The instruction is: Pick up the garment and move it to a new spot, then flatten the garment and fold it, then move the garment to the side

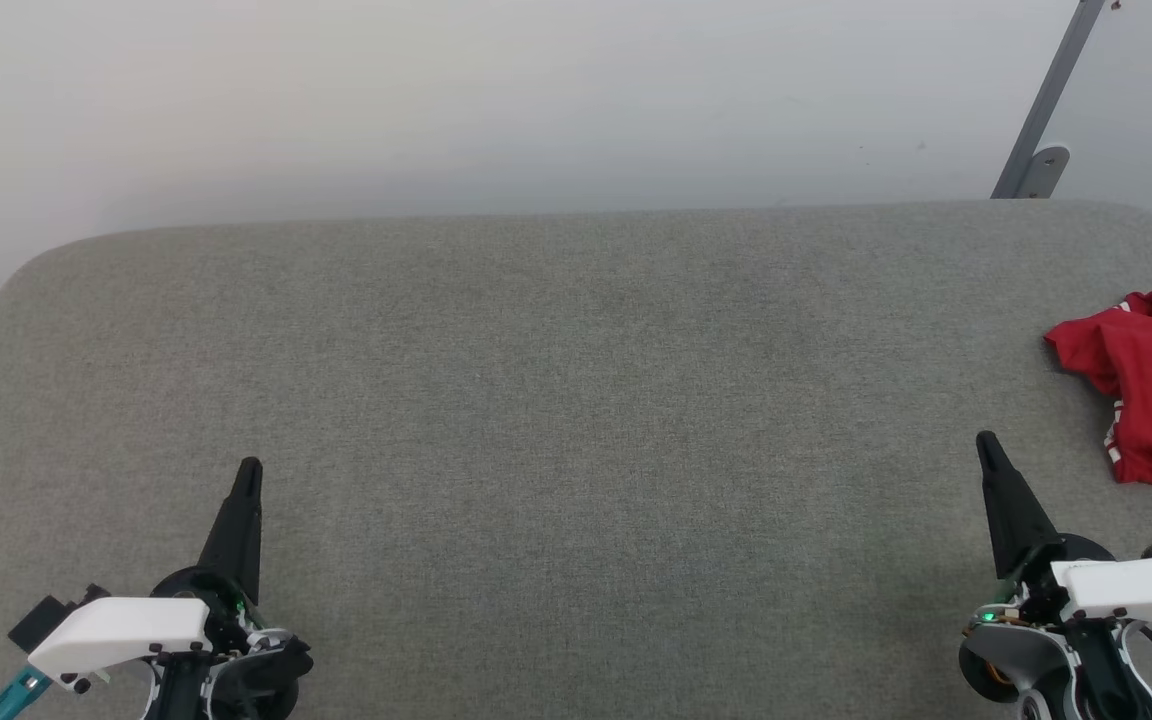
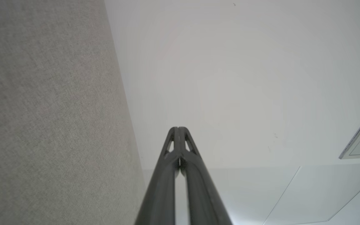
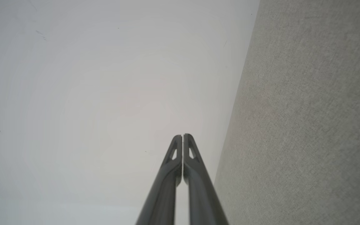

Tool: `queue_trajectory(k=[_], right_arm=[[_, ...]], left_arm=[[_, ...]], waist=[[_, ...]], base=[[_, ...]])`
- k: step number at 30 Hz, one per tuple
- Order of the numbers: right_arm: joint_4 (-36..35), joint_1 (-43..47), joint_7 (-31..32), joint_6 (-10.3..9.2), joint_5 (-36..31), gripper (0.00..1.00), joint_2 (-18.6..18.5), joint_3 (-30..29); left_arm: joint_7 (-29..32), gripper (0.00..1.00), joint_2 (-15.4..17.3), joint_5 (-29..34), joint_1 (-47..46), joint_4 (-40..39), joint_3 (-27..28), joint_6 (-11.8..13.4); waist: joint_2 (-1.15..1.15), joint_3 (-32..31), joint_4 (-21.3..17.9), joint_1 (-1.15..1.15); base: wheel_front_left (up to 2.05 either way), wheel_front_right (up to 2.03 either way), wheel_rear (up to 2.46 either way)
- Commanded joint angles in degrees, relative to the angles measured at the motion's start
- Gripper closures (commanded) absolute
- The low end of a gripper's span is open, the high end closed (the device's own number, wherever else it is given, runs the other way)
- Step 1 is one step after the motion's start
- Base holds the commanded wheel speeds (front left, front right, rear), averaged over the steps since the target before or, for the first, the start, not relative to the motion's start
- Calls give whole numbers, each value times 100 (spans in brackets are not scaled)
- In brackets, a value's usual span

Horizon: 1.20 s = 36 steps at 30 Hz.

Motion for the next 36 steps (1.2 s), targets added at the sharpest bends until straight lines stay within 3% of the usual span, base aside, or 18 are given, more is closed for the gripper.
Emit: queue_trajectory(k=[1,36], right_arm=[[14,-27,4,0,22,100,9,4],[14,-27,3,0,23,100,9,4]], left_arm=[[26,100,-9,15,-74,2,16,-30],[36,100,-16,30,-75,2,26,-31]], waist=[[0,0,0,0],[0,0,0,0]], base=[[0,0,0],[0,0,0]])
